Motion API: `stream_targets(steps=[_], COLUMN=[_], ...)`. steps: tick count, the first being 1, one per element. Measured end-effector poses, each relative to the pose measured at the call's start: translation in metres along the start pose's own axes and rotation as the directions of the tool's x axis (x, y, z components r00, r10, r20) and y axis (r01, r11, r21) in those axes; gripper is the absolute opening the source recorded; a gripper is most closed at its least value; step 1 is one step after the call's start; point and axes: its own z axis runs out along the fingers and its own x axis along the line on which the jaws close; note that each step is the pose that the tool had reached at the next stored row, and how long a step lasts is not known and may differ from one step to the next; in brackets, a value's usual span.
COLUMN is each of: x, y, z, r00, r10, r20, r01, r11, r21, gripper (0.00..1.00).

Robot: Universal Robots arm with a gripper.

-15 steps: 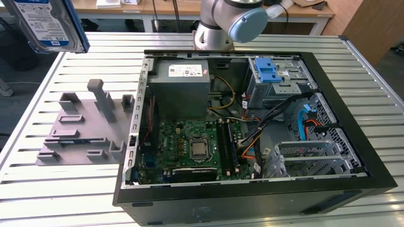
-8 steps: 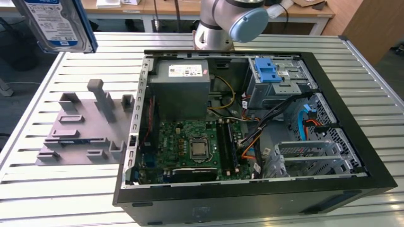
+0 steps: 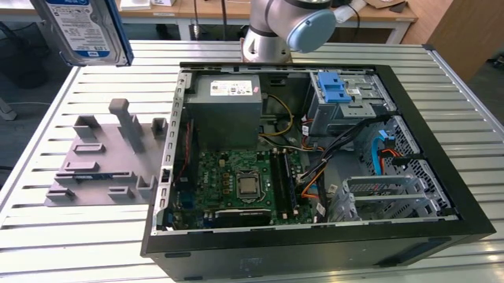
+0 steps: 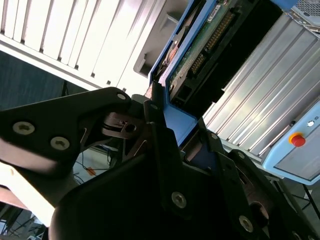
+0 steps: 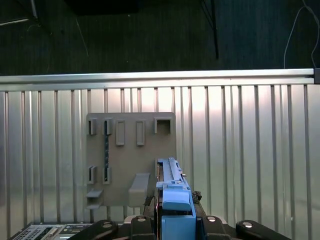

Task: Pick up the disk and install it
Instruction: 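Pick up the disk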

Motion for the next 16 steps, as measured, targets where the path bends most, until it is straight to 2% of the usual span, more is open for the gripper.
stream_targets(steps=[5, 11, 16], x=[0.0024, 0.0101, 0.0157], y=[-0.0058, -0.0100, -0.0171], z=[0.0000, 0.0000, -0.0001], r00=[1.0000, 1.0000, 1.0000], r10=[0.000, 0.000, 0.000], r20=[0.0001, 0.0001, 0.0000], r01=[0.000, 0.000, 0.000], r11=[1.0000, 1.0000, 1.0000], r21=[0.0001, 0.0001, 0.0001], gripper=[0.36, 0.36, 0.36])
